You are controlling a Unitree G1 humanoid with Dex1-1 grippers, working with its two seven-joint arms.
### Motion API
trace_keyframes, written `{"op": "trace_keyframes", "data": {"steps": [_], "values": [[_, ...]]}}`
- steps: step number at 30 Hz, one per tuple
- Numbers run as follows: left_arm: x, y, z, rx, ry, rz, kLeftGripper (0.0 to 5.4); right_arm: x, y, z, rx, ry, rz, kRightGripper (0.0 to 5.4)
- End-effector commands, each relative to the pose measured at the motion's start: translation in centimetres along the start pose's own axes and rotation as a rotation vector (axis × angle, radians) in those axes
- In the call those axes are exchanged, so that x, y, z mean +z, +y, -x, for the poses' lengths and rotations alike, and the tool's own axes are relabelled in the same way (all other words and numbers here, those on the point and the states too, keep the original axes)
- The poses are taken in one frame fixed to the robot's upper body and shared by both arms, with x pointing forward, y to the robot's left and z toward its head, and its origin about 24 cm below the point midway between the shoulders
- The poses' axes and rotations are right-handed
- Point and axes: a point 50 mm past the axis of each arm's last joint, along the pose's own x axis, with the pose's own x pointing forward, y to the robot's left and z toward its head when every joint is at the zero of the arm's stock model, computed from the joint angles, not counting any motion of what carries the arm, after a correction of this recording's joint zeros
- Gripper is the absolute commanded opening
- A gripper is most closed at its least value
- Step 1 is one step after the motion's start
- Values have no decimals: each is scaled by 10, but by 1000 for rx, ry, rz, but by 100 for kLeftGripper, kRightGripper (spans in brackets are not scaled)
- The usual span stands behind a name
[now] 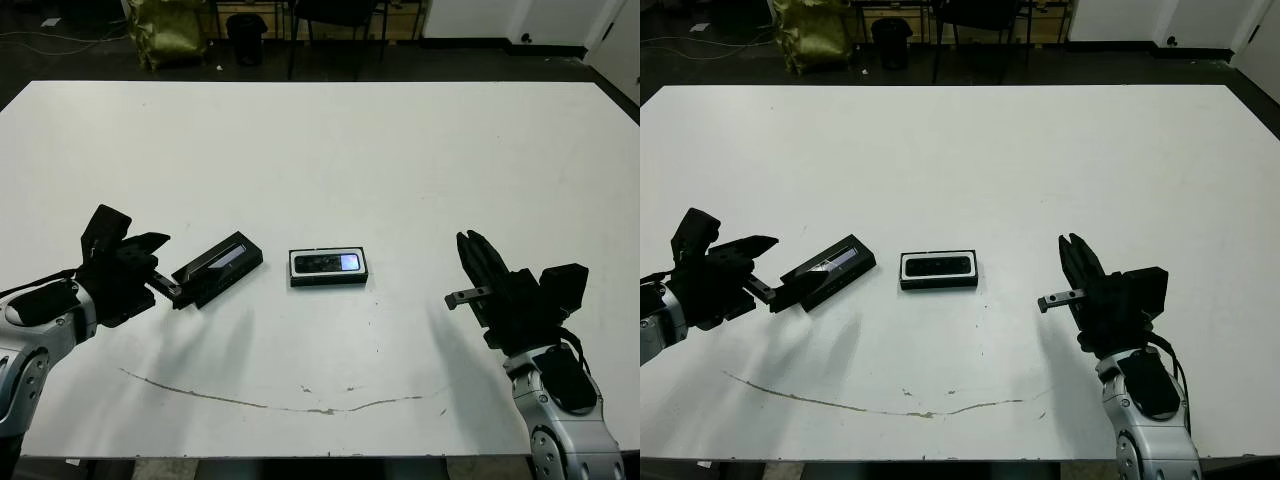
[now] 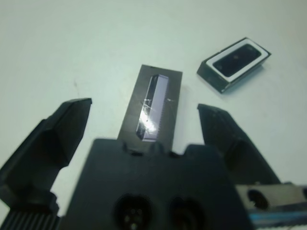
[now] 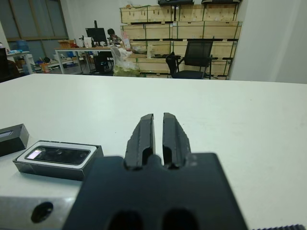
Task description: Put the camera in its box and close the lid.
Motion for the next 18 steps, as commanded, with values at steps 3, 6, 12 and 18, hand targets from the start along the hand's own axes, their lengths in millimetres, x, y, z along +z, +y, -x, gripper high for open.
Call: {"op": "trace_keyframes", "data": {"steps": [3,6,12,18], "values": [[-2,4,0,1,49,-26,537,-4,-2,2,-4,36,0,0],[-2,4,-1,-3,48,-79,537,-4,-2,2,-3,35,2,0],[-3,4,-3,-13,60,-33,537,-4,-2,2,-9,36,2,0],[-4,4,-5,0,68,-69,537,-5,-2,3,-6,34,-2,0]]}}
